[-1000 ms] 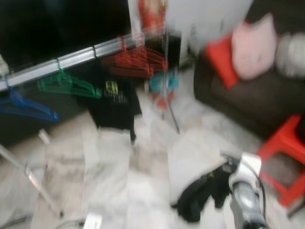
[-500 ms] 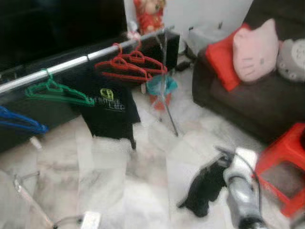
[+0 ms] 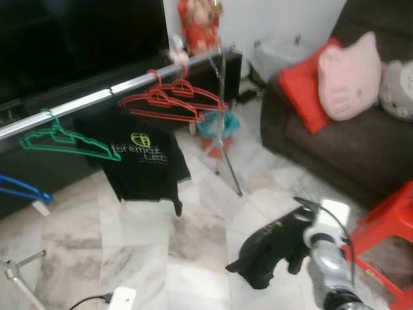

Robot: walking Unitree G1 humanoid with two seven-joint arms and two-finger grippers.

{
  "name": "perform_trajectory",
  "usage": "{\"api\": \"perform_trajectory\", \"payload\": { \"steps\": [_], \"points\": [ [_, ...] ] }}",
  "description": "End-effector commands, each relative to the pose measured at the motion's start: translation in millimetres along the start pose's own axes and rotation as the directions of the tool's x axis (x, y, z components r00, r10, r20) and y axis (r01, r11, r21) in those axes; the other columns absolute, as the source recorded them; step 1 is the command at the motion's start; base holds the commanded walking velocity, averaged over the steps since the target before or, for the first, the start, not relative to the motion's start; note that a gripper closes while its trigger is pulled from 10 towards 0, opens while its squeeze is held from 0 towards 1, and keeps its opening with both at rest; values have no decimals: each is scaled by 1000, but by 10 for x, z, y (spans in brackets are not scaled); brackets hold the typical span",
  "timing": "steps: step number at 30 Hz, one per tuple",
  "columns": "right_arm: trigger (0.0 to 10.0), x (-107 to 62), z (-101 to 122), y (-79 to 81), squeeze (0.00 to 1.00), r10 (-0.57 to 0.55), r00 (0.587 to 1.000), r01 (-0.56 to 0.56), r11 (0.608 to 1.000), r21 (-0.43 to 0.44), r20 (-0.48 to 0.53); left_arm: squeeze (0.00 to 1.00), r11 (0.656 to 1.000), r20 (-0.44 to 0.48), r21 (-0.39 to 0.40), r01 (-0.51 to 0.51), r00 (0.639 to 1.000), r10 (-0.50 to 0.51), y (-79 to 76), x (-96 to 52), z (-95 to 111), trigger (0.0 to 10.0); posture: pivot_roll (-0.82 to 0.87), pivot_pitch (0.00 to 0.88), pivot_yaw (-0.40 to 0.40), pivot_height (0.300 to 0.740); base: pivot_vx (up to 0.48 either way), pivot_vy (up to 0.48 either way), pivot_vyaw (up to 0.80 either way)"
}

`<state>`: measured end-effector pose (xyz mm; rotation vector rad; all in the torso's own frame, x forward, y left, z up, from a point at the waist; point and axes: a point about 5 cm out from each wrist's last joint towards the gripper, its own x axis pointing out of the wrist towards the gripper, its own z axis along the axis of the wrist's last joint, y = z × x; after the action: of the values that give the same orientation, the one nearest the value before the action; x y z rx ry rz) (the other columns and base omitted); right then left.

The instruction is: Hang hanger

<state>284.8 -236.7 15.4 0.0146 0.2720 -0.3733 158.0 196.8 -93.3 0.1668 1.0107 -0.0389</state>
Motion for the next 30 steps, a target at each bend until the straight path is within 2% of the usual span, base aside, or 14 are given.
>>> {"api": "perform_trajectory", "payload": {
  "steps": [1, 26, 30],
  "points": [
    [10000, 28, 89, 122, 0, 31, 999, -32, 999, 8, 32, 0, 1000, -8, 10, -24, 1000, 24, 106, -15, -33, 10000, 2, 0, 4, 740, 334, 0, 0],
    [10000, 17, 81, 166, 0, 64, 997, -64, 998, -5, 34, 0, 1000, -9, 11, -20, 1000, 20, 106, -14, -32, 10000, 7, 0, 0, 740, 331, 0, 0],
    [10000, 13, 77, 176, 0, 70, 997, -70, 998, -9, 35, 0, 1000, -9, 11, -20, 1000, 20, 107, -14, -31, 10000, 7, 0, 0, 740, 330, 0, 566]
  ]
}}
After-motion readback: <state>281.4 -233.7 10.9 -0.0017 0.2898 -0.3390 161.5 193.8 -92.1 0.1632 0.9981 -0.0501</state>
